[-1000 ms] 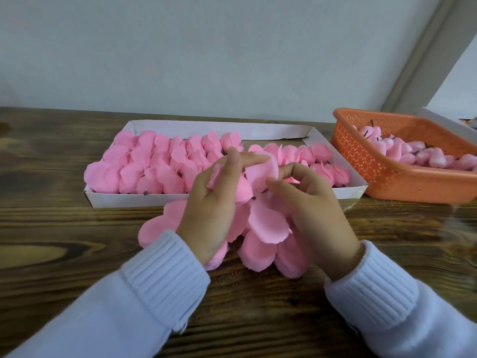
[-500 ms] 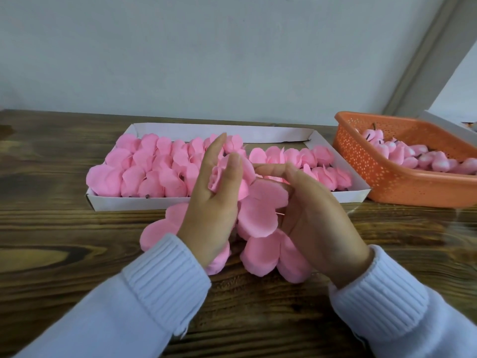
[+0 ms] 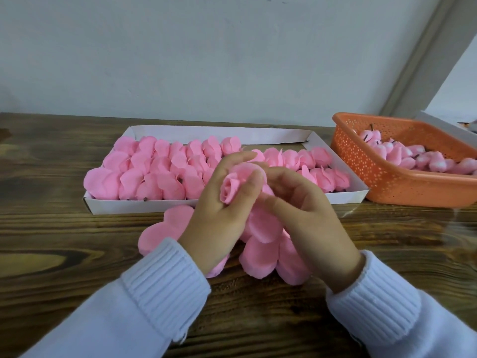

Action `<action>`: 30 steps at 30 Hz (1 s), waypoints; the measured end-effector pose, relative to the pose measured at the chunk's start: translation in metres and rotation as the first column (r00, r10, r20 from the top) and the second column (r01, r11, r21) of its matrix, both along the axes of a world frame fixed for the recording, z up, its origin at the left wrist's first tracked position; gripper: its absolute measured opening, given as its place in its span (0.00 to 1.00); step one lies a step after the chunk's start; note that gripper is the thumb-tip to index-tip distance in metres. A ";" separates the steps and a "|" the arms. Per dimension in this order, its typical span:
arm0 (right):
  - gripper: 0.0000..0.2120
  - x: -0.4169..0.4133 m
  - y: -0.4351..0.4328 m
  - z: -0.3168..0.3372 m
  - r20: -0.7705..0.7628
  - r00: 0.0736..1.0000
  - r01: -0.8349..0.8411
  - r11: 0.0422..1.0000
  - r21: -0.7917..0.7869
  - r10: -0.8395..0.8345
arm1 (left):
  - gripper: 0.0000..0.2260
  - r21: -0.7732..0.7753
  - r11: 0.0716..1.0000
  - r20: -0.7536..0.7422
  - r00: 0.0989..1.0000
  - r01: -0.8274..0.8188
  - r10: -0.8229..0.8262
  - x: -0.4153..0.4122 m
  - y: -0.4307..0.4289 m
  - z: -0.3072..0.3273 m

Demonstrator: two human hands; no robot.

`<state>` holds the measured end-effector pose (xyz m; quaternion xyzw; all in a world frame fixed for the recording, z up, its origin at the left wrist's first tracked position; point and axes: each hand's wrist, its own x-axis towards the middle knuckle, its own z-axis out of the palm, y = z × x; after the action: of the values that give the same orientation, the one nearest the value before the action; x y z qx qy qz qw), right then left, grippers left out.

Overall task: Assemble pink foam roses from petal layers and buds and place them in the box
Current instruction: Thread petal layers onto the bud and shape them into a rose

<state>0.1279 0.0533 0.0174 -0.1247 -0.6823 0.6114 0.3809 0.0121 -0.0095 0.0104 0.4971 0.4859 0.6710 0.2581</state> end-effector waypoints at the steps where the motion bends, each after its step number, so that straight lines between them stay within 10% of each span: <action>1: 0.08 0.000 -0.001 0.000 -0.002 1.000 0.014 0.999 -0.048 -0.014 | 0.16 -0.016 1.000 -0.005 1.000 0.021 -0.022 0.000 -0.001 -0.001; 7: 0.10 0.000 0.003 -0.003 0.054 0.984 0.177 0.977 -0.123 -0.171 | 0.26 -0.042 0.999 -0.172 0.984 0.034 -0.041 0.001 -0.002 -0.005; 14: 0.10 -0.001 0.001 -0.003 -0.003 0.998 0.062 0.997 0.045 -0.062 | 0.37 -0.049 0.999 -0.031 0.999 0.011 -0.013 0.001 -0.002 -0.007; 26: 0.13 -0.003 0.004 -0.008 0.007 1.000 0.012 0.991 0.133 -0.013 | 0.16 -0.067 0.998 0.081 0.996 -0.020 0.025 0.000 0.001 -0.004; 30: 0.11 -0.003 0.006 -0.007 -0.001 1.000 0.004 0.994 0.112 -0.004 | 0.24 -0.040 0.995 0.135 0.987 0.094 -0.088 -0.004 -0.001 -0.005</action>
<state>0.1245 0.0595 0.0104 -0.1041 -0.7150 0.5716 0.3888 0.0081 -0.0105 0.0058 0.4669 0.4597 0.6787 0.3317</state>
